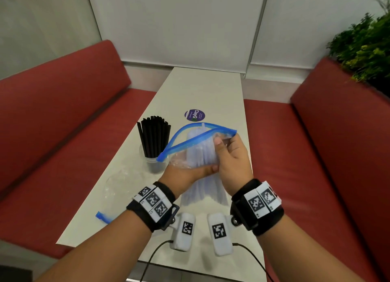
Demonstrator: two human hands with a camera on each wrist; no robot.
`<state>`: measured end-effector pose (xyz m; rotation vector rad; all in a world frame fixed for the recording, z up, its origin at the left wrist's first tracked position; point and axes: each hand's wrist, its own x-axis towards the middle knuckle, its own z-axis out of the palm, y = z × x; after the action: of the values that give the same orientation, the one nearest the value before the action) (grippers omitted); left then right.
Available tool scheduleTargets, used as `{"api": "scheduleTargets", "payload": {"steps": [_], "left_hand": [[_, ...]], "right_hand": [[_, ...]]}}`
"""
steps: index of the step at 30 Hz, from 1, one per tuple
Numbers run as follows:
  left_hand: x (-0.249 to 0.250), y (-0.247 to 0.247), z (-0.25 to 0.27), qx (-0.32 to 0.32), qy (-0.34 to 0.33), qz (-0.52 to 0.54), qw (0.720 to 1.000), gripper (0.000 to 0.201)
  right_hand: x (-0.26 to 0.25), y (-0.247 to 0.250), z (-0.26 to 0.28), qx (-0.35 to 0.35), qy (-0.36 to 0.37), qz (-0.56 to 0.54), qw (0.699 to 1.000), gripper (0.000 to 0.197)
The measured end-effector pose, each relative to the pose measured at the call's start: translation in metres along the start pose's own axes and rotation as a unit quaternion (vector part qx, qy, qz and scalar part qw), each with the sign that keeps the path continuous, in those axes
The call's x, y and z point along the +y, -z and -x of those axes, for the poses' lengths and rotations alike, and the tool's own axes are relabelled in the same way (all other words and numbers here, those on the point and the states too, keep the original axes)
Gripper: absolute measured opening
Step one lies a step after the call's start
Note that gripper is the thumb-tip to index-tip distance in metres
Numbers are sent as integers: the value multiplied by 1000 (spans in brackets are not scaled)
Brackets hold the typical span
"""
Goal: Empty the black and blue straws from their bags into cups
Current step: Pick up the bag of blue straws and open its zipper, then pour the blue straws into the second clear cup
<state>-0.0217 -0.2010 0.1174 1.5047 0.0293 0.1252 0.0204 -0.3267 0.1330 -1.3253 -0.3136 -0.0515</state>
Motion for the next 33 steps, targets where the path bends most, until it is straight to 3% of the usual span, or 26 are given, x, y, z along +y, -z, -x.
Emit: {"api": "scheduleTargets", "payload": {"steps": [4, 7, 9, 11, 14, 17, 18, 20, 21, 23, 25, 27, 30, 33], "left_hand": [[9, 2, -3, 35, -23, 55, 998, 41], [17, 4, -9, 54, -10, 145, 988, 39], [23, 0, -13, 50, -8, 150, 987, 36], [27, -6, -16, 22, -18, 118, 993, 29], [29, -11, -20, 2, -7, 64, 998, 28], [29, -5, -22, -22, -12, 12, 1000, 49], [31, -1, -24, -9, -37, 0, 999, 60], [37, 10, -27, 86, -92, -3, 992, 77], [40, 19, -29, 140, -119, -41, 982, 81], [45, 33, -32, 173, -181, -191, 949, 57], [51, 40, -31, 142, -239, -333, 901, 27], [58, 41, -31, 130, -282, -408, 859, 14], [60, 39, -31, 60, -313, -423, 848, 5], [51, 37, -27, -50, -284, -491, 822, 10]], "right_hand": [[6, 15, 4, -37, -21, 34, 999, 21], [19, 24, 13, -152, -46, 144, 977, 60], [27, 20, 21, -196, -68, 217, 954, 78], [32, 14, 25, -173, -66, 229, 956, 82], [35, 7, 26, -119, -57, 183, 974, 69], [37, 8, 25, -85, -72, 192, 975, 60], [38, 11, 24, -79, -77, 194, 975, 58], [38, 19, 22, -70, -89, 192, 975, 54], [38, 22, 21, -72, -96, 194, 974, 53], [37, 28, 18, -83, -113, 200, 970, 53], [37, 32, 15, -92, -122, 207, 966, 55], [39, 33, 14, -92, -136, 197, 967, 59], [40, 33, 13, -85, -158, 154, 972, 63], [37, 32, 12, -74, -172, 96, 977, 60]]}}
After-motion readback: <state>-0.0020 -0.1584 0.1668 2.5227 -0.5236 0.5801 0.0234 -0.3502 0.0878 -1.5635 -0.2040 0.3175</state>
